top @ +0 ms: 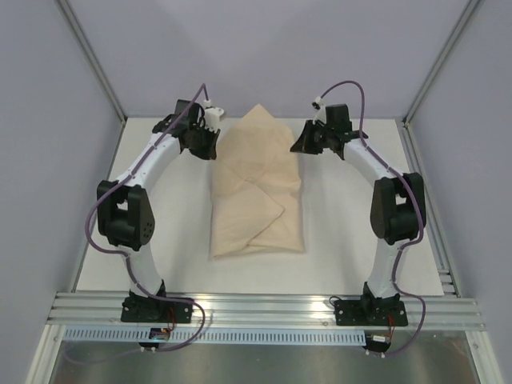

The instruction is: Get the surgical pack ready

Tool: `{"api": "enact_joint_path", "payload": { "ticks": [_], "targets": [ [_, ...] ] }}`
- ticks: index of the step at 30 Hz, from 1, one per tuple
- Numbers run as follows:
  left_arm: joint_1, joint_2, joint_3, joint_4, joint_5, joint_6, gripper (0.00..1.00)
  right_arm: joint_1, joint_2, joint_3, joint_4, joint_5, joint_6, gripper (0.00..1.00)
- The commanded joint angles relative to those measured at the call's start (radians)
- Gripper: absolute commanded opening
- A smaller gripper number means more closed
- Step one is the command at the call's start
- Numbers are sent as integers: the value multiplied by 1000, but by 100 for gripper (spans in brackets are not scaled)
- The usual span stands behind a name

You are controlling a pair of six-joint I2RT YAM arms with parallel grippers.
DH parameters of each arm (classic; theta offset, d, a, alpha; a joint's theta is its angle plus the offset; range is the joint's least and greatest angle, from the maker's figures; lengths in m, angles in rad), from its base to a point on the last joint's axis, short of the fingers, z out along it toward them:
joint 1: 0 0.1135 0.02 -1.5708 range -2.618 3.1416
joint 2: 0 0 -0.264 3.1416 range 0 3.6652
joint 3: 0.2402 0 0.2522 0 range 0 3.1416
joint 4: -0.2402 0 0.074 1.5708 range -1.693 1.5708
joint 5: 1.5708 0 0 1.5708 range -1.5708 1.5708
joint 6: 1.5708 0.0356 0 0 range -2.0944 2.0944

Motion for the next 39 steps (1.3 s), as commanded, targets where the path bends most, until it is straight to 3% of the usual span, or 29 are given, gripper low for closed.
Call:
{"api": "enact_joint_path", "payload": {
  "ticks": [1, 15, 23, 26, 27, 29, 30, 34, 35, 37, 39],
  "targets": [
    [5, -83, -86, 34, 50, 76, 0, -1, -117, -107, 86, -37, -35, 1],
    [5, -243, -279, -41, 208, 265, 0, 31, -407, -483, 154, -42, -91, 0],
    [5, -282, -403, -133, 319, 435, 0, 76, -498, -747, 200, 21, -26, 1],
    [5, -273, -445, -124, 308, 476, 0, 82, -498, -787, 195, 20, -11, 15],
    [5, -266, -453, -119, 301, 483, 0, 82, -504, -795, 180, 26, -8, 33],
    [4, -260, -477, -101, 272, 512, 0, 80, -528, -790, 151, 34, -26, 44],
    [4, -260, -485, -89, 265, 527, 0, 82, -539, -770, 113, 58, -57, 57],
    [-6, -259, -486, -82, 256, 578, 0, 80, -579, -660, 1, 106, -167, 78],
    [-15, -262, -483, -84, 248, 601, 0, 80, -584, -635, -19, 106, -189, 91],
    [-27, -268, -492, -86, 241, 622, 0, 80, -581, -563, -10, 68, -250, 100],
    [-41, -277, -508, -76, 222, 638, 0, 80, -542, -507, 25, -3, -297, 100]
  ]
}}
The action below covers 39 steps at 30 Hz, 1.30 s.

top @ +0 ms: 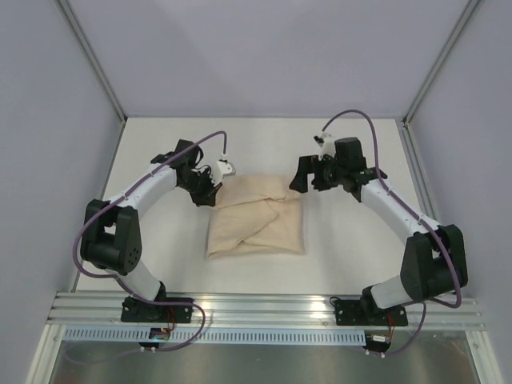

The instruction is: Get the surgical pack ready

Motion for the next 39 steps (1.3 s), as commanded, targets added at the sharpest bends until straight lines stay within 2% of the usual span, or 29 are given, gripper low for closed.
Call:
{"api": "enact_joint_path", "payload": {
  "ticks": [1, 3, 6, 7, 8, 9, 10, 11, 13, 15, 20, 25, 29, 34, 36, 39],
  "targets": [
    [-19, -27, -21, 14, -20, 96, 0, 2, 18, 179, 38, -86, -171, 100],
    [-20, -29, -27, 13, -26, 101, 0, 2, 121, 260, 47, -111, -194, 100],
    [-20, -30, -33, 16, -38, 99, 0, 2, 335, 548, -60, -157, -185, 100],
    [-20, -32, -36, 19, -37, 101, 0, 2, 469, 637, -109, -175, -156, 100],
    [-20, -32, -36, 17, -38, 99, 0, 2, 544, 849, -229, -184, -135, 100],
    [-20, -30, -36, 17, -38, 97, 0, 3, 617, 956, -300, -192, -112, 100],
    [-20, -30, -35, 17, -43, 96, 0, 0, 759, 1057, -369, -198, -92, 100],
    [-20, -30, -38, 20, -45, 94, 0, 0, 821, 1236, -469, -211, -54, 99],
    [-20, -30, -41, 20, -43, 91, 0, 0, 947, 1328, -508, -266, -4, 99],
    [-20, -29, -42, 23, -43, 88, 0, 0, 981, 1325, -491, -293, 54, 98],
    [-20, -21, -44, 28, -51, 91, 0, 2, 974, 1164, -344, -437, 154, 96],
    [-20, -15, -36, 34, -60, 84, 0, 2, 1021, 1139, -428, -447, 154, 96],
    [-20, -13, -33, 37, -57, 78, 0, 3, 1077, 1121, -491, -511, 157, 95],
    [-20, -12, -28, 36, -66, 73, 0, 8, 1104, 1104, -490, -563, 166, 88],
    [-20, -12, -28, 36, -71, 73, 0, 9, 1094, 1104, -470, -579, 178, 82],
    [-20, -9, -27, 36, -74, 70, 0, 9, 1062, 1097, -393, -609, 232, 69]
  ]
}}
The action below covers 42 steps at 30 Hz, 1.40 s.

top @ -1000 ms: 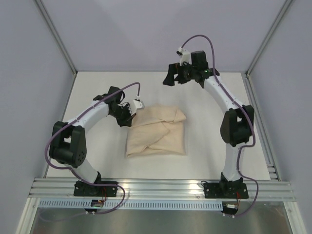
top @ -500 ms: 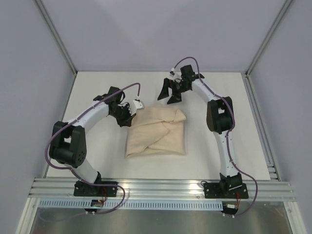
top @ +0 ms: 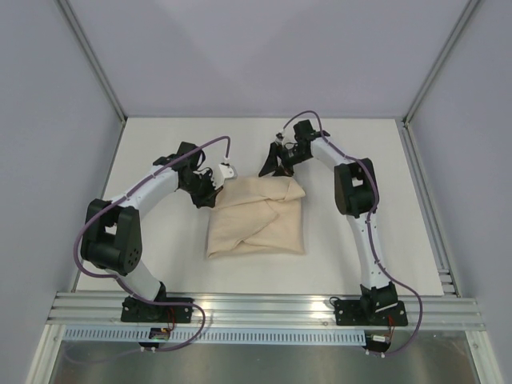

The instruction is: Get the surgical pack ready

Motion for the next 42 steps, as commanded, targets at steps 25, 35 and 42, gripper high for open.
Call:
{"api": "enact_joint_path", "payload": {
  "ticks": [25, 35, 42],
  "targets": [
    [1, -43, 38, -50, -38, -46, 24, 72, -544, -511, 456, -28, 104, 0],
    [1, -82, -2, -60, -74, -43, 43, 158, -789, -1003, 567, 24, 64, 1],
    [3, -115, 81, -182, -94, -111, 61, 211, -835, -1106, 521, 65, -34, 0]
  ]
}}
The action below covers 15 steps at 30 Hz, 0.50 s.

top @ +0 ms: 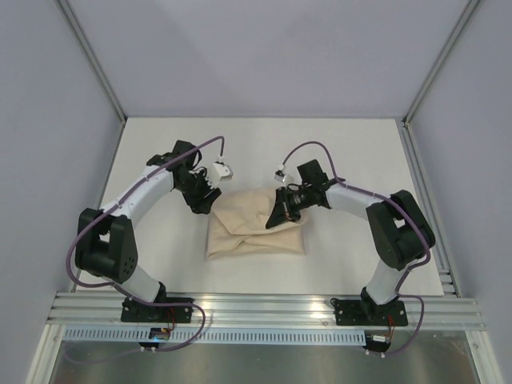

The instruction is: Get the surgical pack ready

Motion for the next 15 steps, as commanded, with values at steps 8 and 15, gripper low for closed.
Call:
{"api": "enact_joint_path", "payload": {
  "ticks": [8, 15],
  "targets": [
    [22, -111, 142, -202, 47, -93, 76, 99, -74, -71, 17, 154, -182, 0],
    [22, 91, 222, -82, -15, -377, 93, 154, -130, -136, 51, 296, -193, 50]
  ]
}}
